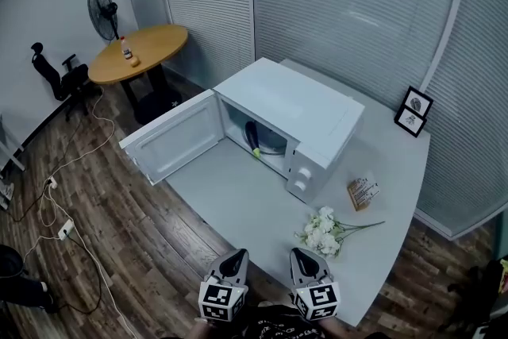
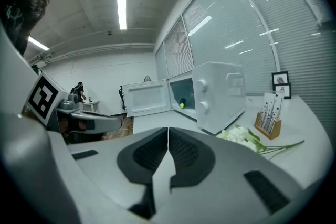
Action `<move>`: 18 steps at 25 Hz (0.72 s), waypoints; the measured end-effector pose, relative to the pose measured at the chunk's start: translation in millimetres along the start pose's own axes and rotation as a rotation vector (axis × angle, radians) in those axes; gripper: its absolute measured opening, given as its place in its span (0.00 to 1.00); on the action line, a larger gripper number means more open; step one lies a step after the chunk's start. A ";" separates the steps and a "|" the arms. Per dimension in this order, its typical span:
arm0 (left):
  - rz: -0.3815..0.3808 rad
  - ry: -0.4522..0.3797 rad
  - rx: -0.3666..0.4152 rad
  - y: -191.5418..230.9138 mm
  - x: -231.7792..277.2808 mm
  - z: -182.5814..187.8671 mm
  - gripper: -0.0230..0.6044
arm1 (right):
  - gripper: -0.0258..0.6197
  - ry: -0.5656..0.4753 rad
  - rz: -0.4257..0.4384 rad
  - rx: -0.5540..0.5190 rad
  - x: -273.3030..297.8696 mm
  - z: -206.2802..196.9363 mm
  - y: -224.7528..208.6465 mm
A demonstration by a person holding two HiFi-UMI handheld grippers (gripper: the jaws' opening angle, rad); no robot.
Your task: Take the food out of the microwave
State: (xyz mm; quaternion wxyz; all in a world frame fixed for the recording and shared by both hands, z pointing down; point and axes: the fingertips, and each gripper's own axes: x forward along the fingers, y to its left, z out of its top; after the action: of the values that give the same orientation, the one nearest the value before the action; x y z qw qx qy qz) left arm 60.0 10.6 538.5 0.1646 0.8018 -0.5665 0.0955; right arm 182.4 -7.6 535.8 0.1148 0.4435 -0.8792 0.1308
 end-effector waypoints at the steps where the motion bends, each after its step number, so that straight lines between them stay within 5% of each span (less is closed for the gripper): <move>1: -0.006 0.001 0.003 5.0 4.2 2.6 0.05 | 0.05 0.001 -0.007 0.006 5.9 2.1 -0.7; 18: -0.088 0.003 0.029 117.9 67.4 47.9 0.05 | 0.05 0.016 -0.123 0.030 115.1 36.4 5.2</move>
State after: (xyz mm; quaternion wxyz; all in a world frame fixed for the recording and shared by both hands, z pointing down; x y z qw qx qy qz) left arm -29.5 -102.1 535.3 0.1581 0.8280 -0.5291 0.0975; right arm 108.3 -103.0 537.6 0.1229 0.4975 -0.8472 0.1402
